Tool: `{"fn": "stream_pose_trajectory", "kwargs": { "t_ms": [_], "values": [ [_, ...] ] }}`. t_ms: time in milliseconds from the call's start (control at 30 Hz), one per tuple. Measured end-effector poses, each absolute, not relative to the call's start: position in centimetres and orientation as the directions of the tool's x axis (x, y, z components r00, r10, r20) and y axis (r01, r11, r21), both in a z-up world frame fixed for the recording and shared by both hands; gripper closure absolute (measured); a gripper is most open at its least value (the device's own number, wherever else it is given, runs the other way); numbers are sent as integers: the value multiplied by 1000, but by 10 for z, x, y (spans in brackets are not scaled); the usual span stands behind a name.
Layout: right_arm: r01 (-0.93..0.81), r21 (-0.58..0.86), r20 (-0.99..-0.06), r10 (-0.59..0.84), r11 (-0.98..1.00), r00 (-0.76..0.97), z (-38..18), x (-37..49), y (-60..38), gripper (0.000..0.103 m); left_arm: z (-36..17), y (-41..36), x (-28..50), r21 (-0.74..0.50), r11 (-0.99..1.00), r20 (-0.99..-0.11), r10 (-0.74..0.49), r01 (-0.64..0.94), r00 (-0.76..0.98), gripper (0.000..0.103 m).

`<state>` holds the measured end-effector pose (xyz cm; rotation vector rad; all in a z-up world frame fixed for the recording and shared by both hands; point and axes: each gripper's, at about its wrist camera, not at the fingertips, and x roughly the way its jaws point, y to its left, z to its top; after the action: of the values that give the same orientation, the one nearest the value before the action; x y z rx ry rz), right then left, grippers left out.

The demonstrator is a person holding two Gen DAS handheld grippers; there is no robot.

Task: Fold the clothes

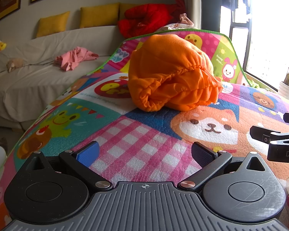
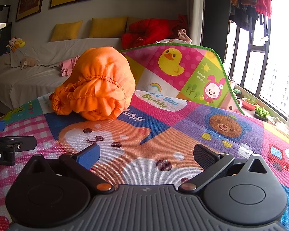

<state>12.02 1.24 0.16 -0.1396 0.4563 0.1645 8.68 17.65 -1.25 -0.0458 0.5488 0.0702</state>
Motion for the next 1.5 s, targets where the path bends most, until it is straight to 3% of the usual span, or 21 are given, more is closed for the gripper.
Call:
{"fn": "stream_pose_trajectory", "kwargs": {
  "t_ms": [1500],
  "values": [
    [-140,-102,-411,87,985,908,3,116,8,0,-11,174,88,-2,996,-525,73,-87,848,0]
  ]
}}
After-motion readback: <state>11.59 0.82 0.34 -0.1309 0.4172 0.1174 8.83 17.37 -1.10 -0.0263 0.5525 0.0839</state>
